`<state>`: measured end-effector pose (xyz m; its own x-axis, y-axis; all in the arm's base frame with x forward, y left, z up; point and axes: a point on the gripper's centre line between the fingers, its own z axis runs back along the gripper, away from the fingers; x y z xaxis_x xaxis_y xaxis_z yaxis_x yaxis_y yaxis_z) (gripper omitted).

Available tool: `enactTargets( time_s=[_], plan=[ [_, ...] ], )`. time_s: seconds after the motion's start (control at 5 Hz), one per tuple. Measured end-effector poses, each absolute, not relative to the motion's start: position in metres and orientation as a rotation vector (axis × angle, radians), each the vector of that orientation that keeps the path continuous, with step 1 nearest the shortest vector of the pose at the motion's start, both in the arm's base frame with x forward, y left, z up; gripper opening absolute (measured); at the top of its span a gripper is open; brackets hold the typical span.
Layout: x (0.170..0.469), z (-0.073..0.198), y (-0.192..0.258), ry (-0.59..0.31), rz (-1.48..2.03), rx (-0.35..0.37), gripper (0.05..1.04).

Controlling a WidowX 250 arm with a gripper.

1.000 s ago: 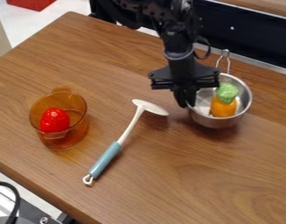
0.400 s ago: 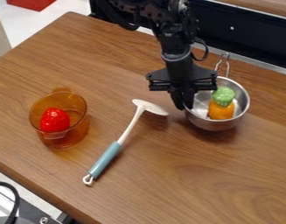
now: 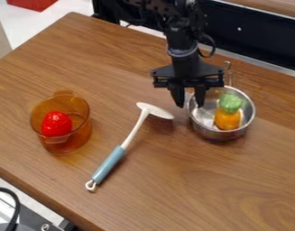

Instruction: Move the silver pot to the upper right of the ladle

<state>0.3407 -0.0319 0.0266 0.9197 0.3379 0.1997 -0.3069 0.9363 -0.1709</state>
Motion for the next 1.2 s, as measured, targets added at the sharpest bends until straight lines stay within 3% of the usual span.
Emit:
enactTargets(
  time_s=[0.2, 0.4, 0.6, 1.0, 1.2],
  plan=[
    [0.342, 0.027, -0.032, -0.237, 0.324, -0.137, 0.830],
    [0.340, 0.028, -0.026, -0.230, 0.330, -0.135, 1.005],
    [0.341, 0.053, -0.018, -0.275, 0.331, -0.144, 1.000],
    [0.343, 0.068, 0.029, -0.339, 0.356, -0.106, 1.000],
    [0.342, 0.072, 0.063, -0.299, 0.421, -0.083, 1.000]
  ],
)
